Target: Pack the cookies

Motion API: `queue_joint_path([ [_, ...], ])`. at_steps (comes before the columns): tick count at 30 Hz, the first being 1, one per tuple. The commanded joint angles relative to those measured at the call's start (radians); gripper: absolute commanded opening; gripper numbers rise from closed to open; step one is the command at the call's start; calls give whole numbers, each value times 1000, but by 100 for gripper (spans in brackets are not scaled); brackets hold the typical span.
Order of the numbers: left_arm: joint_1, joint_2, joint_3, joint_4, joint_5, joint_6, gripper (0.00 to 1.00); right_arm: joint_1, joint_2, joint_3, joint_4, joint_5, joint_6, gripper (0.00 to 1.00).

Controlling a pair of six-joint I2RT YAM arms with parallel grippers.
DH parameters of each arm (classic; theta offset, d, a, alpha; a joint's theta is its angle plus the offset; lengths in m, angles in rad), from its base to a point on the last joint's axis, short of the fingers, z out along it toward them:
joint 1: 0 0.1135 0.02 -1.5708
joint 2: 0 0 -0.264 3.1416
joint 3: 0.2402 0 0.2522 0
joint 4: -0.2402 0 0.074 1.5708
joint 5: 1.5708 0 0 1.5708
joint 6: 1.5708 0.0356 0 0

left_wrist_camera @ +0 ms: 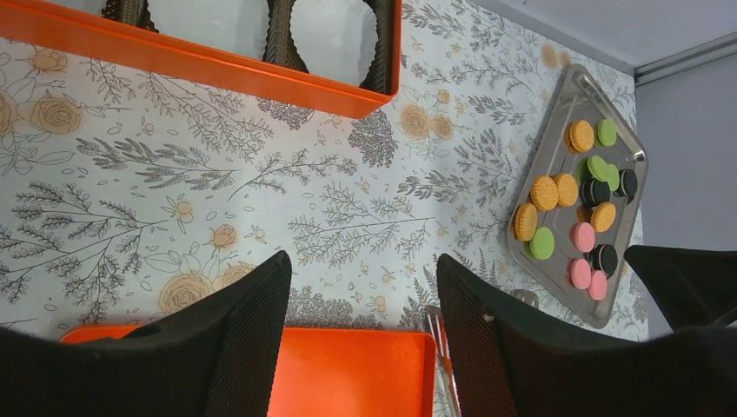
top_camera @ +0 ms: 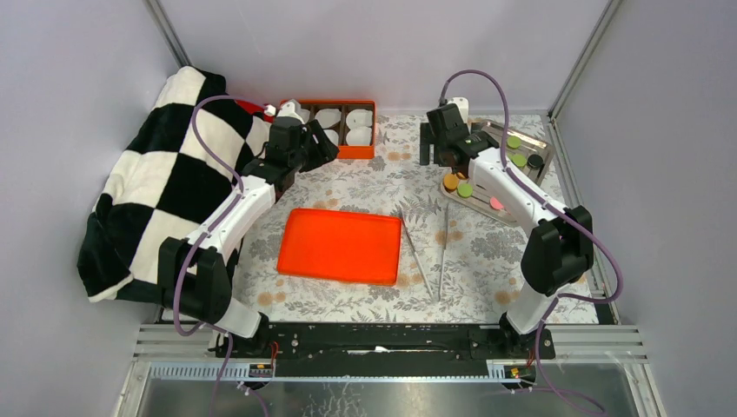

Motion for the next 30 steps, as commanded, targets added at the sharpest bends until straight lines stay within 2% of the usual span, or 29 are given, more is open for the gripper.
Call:
queue_joint_path([
  [1, -6, 8, 6, -16, -20, -9, 68, 16, -1, -1, -30, -30, 17, 100],
  [5, -30, 4, 21, -41, -52, -1, 68, 16, -30, -76, -34, -111, 28, 100],
  [9, -79, -6, 37, -79, -113, 25, 68, 41, -84, -224, -35, -177, 57, 100],
  [20, -143, -12, -12, -83, -115, 14, 68, 213, -317, -547, -51, -345, 233, 100],
  [25, -155, -25, -43, -66, -105, 7, 68, 247, -326, -639, -54, -326, 289, 100],
  [30, -159, -34, -65, -59, -103, 9, 69, 255, -279, -649, -47, -284, 306, 100],
])
